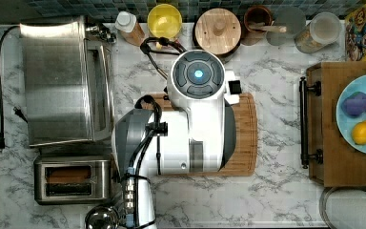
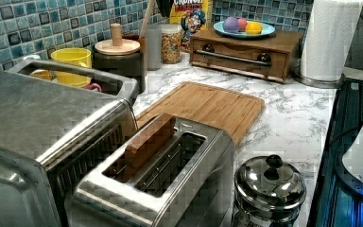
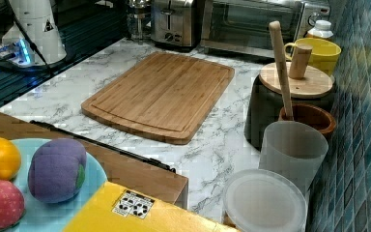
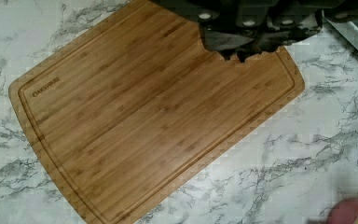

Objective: Turn on the toaster.

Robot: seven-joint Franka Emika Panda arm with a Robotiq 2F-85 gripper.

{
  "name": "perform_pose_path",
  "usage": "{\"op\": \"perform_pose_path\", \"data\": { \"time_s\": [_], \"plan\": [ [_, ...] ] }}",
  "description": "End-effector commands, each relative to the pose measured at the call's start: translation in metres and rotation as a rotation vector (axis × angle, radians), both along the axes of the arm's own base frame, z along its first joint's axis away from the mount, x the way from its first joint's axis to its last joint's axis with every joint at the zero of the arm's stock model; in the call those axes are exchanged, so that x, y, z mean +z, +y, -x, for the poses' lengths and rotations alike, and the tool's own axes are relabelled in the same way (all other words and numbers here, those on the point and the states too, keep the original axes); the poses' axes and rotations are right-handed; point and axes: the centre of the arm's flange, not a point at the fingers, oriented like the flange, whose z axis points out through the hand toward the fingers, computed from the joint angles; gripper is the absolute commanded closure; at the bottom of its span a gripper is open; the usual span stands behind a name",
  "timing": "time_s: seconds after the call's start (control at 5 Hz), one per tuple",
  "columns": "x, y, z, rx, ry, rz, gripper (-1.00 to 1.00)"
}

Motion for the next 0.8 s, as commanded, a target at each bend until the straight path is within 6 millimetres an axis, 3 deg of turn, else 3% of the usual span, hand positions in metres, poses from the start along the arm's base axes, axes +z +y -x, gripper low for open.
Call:
{"op": "perform_pose_path", "data": {
  "time_s": [0.2, 0.6, 0.8],
  "plan": [
    [-0.001, 0.021, 0.011, 0.101, -0.012, -0.065, 1.0],
    [-0.01, 0.077, 0.049, 0.331, -0.08, -0.089, 1.0],
    [-0.03, 0.096, 0.062, 0.406, -0.054, -0.111, 1.0]
  ]
}}
